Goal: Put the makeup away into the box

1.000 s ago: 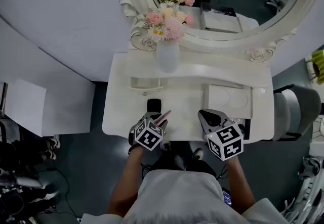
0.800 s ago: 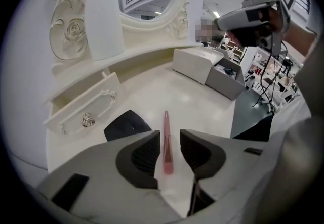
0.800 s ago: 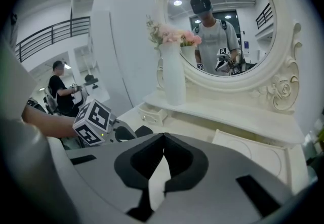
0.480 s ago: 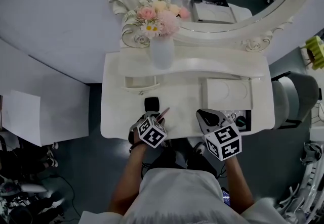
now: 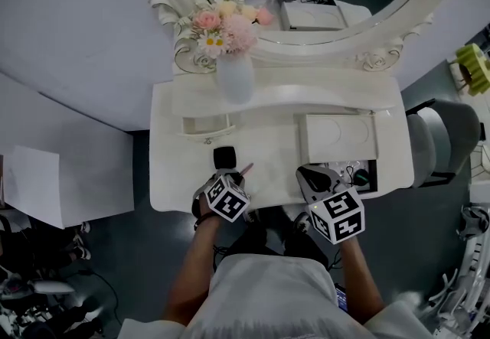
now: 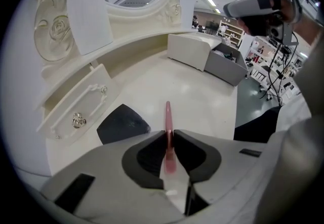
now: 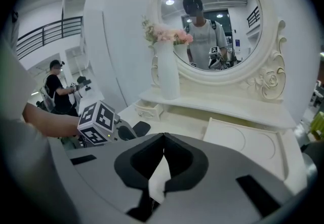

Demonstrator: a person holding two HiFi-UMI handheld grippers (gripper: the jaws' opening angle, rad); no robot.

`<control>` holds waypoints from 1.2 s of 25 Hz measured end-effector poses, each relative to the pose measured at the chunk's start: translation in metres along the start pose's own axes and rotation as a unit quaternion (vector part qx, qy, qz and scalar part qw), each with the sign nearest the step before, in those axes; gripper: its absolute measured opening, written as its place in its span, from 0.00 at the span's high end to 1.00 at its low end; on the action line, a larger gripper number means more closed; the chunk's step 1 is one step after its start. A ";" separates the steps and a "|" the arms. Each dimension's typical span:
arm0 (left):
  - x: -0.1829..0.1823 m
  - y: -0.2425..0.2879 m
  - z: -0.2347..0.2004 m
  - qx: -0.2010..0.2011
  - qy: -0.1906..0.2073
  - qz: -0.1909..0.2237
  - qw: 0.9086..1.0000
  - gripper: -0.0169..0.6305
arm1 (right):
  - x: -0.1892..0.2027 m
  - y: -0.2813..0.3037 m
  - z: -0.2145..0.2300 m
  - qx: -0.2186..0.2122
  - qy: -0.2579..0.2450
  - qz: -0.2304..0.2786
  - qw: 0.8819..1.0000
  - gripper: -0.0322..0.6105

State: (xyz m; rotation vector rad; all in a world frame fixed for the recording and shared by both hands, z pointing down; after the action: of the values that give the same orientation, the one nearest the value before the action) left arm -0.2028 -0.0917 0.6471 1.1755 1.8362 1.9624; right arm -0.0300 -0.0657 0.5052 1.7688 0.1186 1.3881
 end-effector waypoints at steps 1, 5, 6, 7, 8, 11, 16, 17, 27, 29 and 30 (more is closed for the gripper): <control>0.000 0.000 0.000 -0.001 0.002 -0.001 1.000 0.88 | 0.001 -0.001 0.000 0.001 0.001 0.001 1.000 0.95; -0.001 -0.003 0.004 0.001 -0.004 0.002 1.000 0.88 | 0.003 -0.008 0.003 0.006 0.004 0.005 1.000 0.95; -0.002 -0.004 0.005 0.001 -0.005 0.005 1.000 0.88 | 0.004 -0.010 0.005 0.008 0.004 0.007 1.000 0.95; -0.004 -0.006 0.006 0.000 -0.006 0.009 1.000 0.88 | 0.004 -0.012 0.007 0.010 0.005 0.008 1.000 0.95; -0.007 -0.009 0.007 -0.002 -0.006 0.013 1.000 0.88 | 0.004 -0.015 0.008 0.012 0.006 0.010 1.000 0.95; -0.018 -0.021 0.010 -0.007 -0.009 0.032 0.999 0.88 | 0.004 -0.024 0.013 0.019 0.008 0.016 1.000 0.95; -0.047 -0.042 0.024 -0.008 -0.003 0.068 0.998 0.88 | 0.008 -0.044 0.026 0.030 0.011 0.026 0.999 0.95; -0.054 -0.045 0.028 -0.009 0.000 0.074 0.997 0.88 | 0.009 -0.048 0.029 0.032 0.011 0.028 0.999 0.95; -0.126 -0.059 0.110 0.029 0.062 0.125 0.990 0.88 | 0.040 -0.094 0.068 0.054 0.027 0.034 0.998 0.95; -0.141 -0.054 0.132 0.039 0.081 0.126 0.988 0.88 | 0.051 -0.104 0.078 0.058 0.032 0.031 0.997 0.95; -0.147 -0.050 0.143 0.044 0.090 0.125 0.987 0.88 | 0.057 -0.109 0.083 0.060 0.034 0.030 0.997 0.95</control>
State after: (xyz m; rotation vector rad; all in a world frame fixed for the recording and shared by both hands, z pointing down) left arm -0.0291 -0.0681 0.5290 1.3557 1.9633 2.2070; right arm 0.1049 -0.0131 0.4748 1.8357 0.1910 1.5119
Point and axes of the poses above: the fingertips, and each gripper's own axes: y forward along the fingers, z to its right, x out of its underside, the point moved 4 cm from there along -y, backward along the fingers, and after that the axes turned 12 degrees about -y, right-handed, at the moved point
